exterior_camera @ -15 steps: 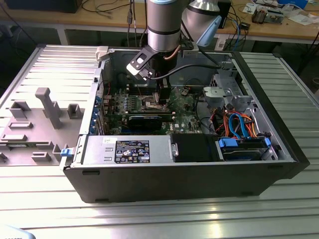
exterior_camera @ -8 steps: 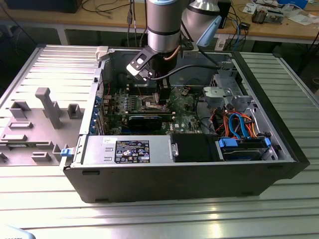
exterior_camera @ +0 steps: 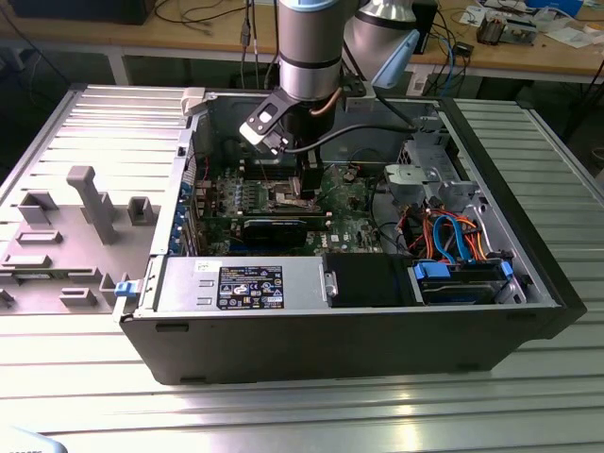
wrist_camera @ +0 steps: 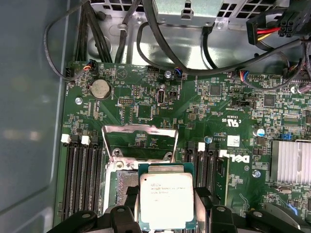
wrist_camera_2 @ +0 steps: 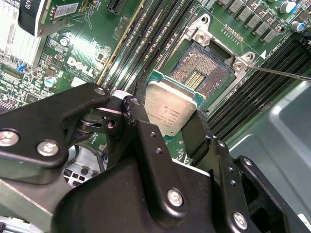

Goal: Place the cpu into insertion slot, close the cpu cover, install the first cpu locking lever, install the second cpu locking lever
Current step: 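Place the cpu into insertion slot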

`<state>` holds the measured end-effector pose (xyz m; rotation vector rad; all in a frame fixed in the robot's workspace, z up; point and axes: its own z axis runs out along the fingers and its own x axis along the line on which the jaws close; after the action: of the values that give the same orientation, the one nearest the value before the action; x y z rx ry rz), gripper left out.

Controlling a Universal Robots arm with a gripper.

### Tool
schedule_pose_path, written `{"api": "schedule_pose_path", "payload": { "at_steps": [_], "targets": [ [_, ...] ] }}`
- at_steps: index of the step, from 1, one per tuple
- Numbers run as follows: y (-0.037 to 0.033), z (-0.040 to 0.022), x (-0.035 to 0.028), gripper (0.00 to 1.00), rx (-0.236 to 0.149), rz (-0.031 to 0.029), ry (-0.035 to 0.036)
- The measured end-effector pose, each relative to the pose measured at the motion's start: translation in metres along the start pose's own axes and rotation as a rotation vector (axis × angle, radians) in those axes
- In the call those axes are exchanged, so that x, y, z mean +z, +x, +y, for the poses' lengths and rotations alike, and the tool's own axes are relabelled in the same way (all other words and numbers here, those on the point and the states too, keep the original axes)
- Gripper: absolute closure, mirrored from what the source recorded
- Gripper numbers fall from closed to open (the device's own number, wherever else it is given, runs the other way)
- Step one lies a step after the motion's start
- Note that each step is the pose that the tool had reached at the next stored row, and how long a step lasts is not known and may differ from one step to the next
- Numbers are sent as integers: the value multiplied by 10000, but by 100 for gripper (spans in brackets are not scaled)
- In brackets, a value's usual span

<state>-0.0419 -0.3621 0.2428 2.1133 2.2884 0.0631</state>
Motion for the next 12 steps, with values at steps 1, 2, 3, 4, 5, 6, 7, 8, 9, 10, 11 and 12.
{"api": "schedule_pose_path", "payload": {
  "at_steps": [1, 2, 3, 4, 5, 6, 7, 8, 9, 10, 11, 12],
  "targets": [
    [0, 0, 2, 46, 0, 0, 0],
    [0, 0, 3, 46, 0, 0, 0],
    [0, 0, 4, 46, 0, 1, 0],
    [0, 0, 6, 46, 0, 0, 0],
    [0, 0, 9, 46, 0, 0, 0],
    [0, -1, 11, 46, 0, 0, -1],
    [0, -1, 12, 46, 0, 1, 0],
    [0, -1, 15, 46, 0, 1, 0],
    [0, -1, 17, 46, 0, 0, 0],
    [0, -1, 21, 46, 0, 0, 0],
    [0, -1, 24, 46, 0, 0, 0],
    [0, -1, 26, 46, 0, 0, 0]
  ]
}}
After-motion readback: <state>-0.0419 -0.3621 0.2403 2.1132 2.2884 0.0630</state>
